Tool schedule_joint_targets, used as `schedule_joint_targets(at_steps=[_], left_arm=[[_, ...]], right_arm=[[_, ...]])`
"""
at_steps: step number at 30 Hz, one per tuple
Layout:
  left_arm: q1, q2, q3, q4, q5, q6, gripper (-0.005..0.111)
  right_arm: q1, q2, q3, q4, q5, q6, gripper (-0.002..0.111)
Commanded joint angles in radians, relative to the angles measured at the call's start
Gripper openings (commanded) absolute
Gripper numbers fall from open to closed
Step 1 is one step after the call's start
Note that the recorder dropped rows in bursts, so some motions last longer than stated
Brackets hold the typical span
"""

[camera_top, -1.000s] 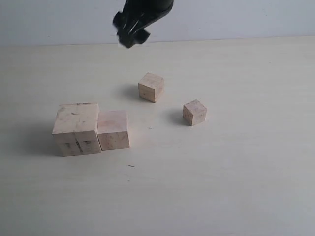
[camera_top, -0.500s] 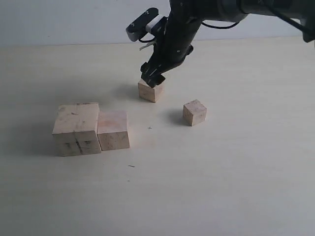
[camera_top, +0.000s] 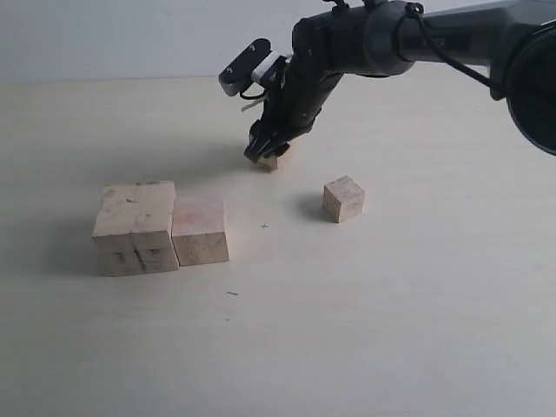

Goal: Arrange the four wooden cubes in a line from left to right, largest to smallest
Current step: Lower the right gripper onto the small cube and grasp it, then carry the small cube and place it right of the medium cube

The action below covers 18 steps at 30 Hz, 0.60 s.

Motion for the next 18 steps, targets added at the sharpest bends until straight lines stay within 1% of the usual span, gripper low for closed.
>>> schedule_joint_targets(at_steps=[1, 5, 8, 14, 18], left_arm=[[0.003, -0.006, -0.001, 0.003, -0.003, 0.000, 0.000], [0.003, -0.006, -0.001, 0.003, -0.003, 0.000, 0.000], [0.003, -0.006, -0.001, 0.003, -0.003, 0.000, 0.000], [0.003, -0.006, -0.001, 0.003, -0.003, 0.000, 0.000], [0.003, -0.006, -0.001, 0.003, -0.003, 0.000, 0.000]], right_arm=[[0.000, -0.111, -0.003, 0.000, 0.072, -0.026, 0.001], [0.000, -0.237, -0.003, 0.000, 0.184, -0.058, 0.001], [0.000, -0.311, 0.025, 0.055, 0.274, -0.217, 0.001], [0.004, -0.366, 0.214, 0.293, 0.303, -0.579, 0.001], [0.031, -0.332, 0.326, 0.283, 0.247, -0.622, 0.001]])
